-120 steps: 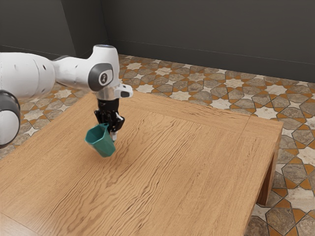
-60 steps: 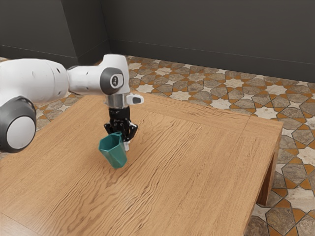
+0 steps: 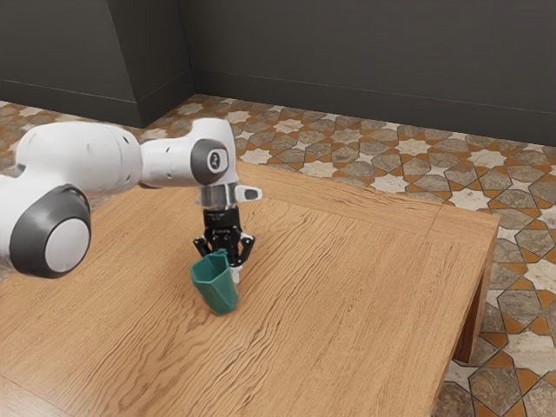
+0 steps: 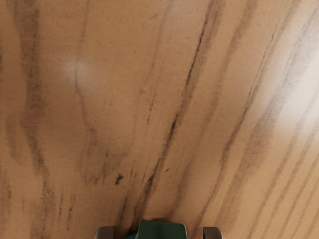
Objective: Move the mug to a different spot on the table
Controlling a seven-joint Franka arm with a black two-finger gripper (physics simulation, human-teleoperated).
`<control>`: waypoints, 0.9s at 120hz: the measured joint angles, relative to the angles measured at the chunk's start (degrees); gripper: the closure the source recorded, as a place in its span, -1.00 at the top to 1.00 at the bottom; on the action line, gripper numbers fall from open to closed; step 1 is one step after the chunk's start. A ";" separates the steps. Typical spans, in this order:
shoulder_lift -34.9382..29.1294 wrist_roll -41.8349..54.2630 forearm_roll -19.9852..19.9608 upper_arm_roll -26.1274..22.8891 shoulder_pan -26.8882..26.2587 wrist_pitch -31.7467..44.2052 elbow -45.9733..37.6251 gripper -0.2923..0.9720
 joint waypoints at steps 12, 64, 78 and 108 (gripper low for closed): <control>0.46 -0.97 -0.20 0.02 -0.15 -0.03 0.01 -0.37; 0.56 -3.03 -0.79 -0.06 -0.09 -0.09 -0.05 0.25; -1.07 -3.22 -0.88 -0.12 -0.11 -0.10 0.00 0.37; -11.83 -0.59 -0.69 -1.34 -0.09 -0.14 -0.68 0.49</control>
